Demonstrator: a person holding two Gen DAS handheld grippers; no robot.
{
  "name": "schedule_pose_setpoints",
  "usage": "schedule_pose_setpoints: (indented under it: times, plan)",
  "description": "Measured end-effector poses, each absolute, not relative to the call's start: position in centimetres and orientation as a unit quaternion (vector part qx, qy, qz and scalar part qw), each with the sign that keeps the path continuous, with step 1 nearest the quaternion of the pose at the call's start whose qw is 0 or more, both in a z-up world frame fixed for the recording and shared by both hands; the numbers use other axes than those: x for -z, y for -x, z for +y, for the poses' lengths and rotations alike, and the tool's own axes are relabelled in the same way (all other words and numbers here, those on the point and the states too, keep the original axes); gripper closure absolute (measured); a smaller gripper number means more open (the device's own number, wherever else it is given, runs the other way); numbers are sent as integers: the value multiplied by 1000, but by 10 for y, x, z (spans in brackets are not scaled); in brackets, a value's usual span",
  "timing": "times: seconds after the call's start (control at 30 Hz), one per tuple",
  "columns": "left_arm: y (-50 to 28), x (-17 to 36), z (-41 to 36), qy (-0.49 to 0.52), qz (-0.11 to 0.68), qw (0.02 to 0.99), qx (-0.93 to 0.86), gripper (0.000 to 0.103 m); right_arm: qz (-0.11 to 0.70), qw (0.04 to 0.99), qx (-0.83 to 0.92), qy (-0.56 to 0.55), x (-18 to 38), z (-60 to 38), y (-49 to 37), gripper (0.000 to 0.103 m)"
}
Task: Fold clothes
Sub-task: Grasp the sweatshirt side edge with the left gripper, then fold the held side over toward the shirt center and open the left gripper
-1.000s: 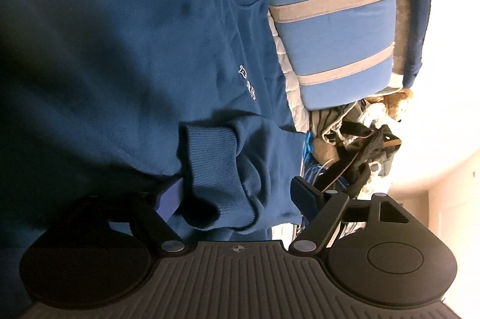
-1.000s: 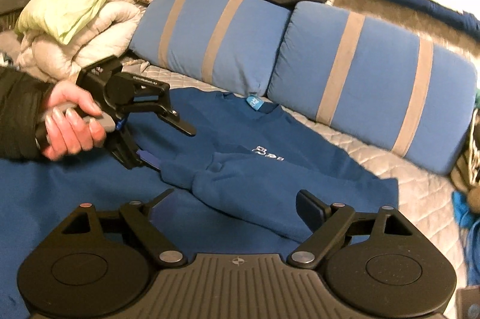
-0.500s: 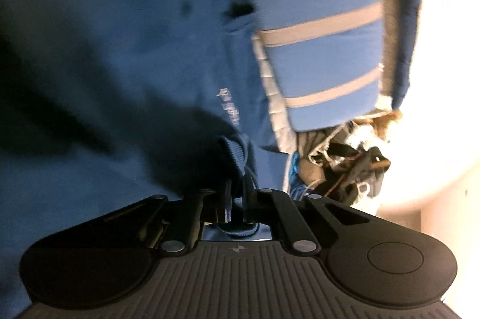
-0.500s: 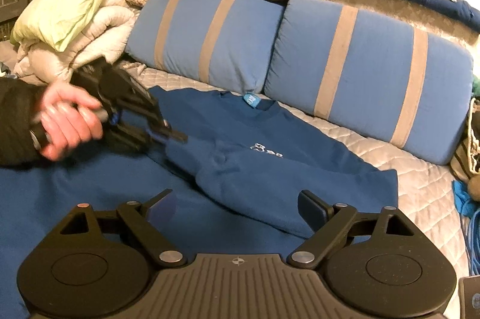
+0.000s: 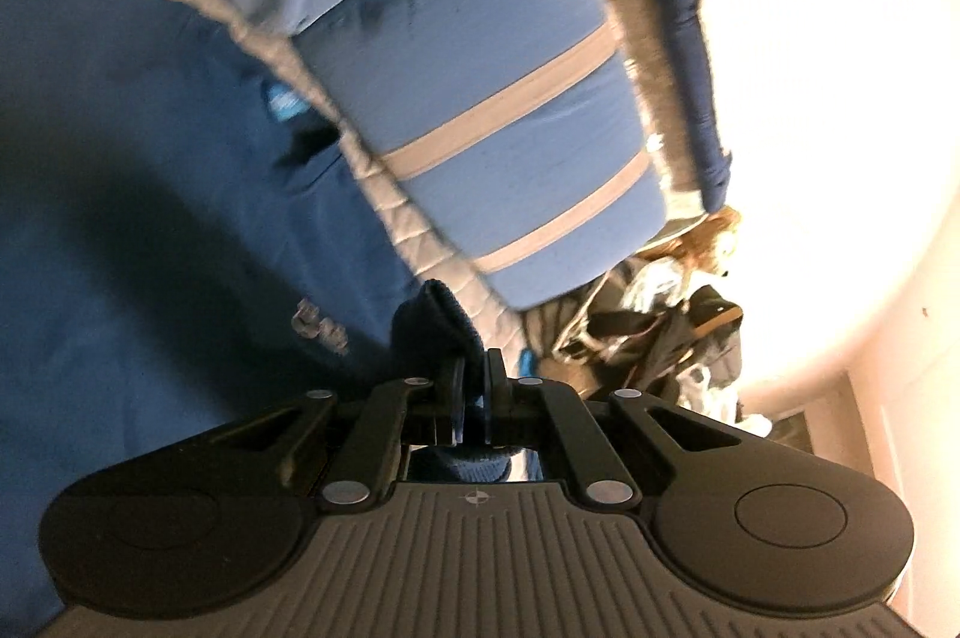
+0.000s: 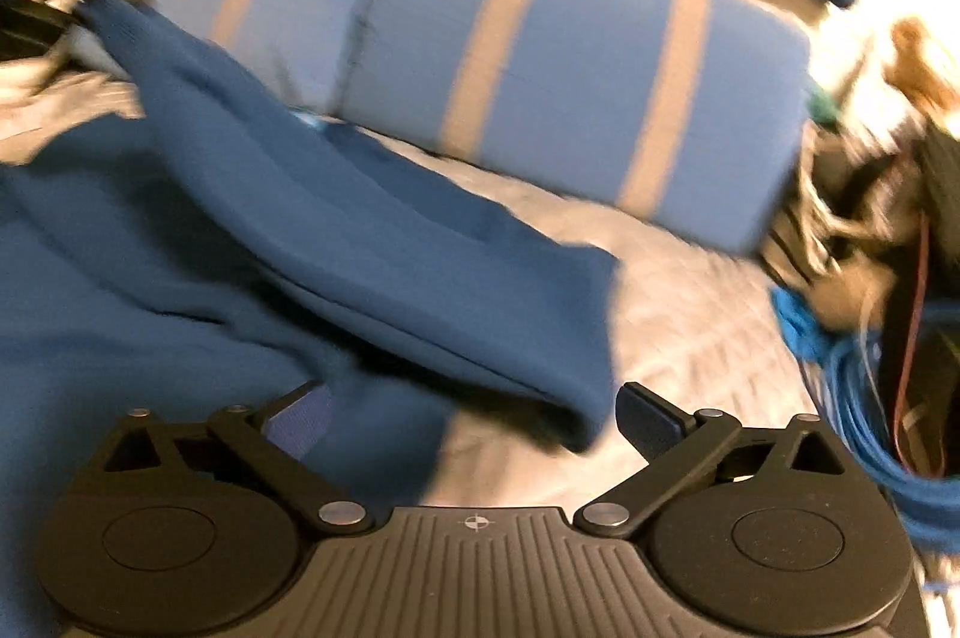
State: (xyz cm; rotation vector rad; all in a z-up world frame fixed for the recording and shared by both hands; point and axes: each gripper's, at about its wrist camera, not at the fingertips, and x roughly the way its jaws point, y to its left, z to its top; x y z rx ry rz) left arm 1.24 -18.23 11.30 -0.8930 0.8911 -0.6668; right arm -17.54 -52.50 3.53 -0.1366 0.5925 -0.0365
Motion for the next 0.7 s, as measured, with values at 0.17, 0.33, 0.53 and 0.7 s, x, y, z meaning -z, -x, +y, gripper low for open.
schedule_pose_setpoints:
  times: [0.17, 0.33, 0.53, 0.7]
  plan:
    - [-19, -135, -179, 420, 388, 759, 311, 97, 295, 954, 54, 18, -18, -547, 156, 4]
    - [-24, -155, -168, 439, 359, 761, 314, 97, 292, 954, 74, -2, -10, -551, 138, 11]
    - [-28, -178, -147, 456, 326, 767, 312, 97, 287, 954, 85, -30, -6, -554, 120, 24]
    - [-26, -188, -120, 459, 306, 779, 298, 98, 289, 955, 65, 2, -9, -546, 114, 59]
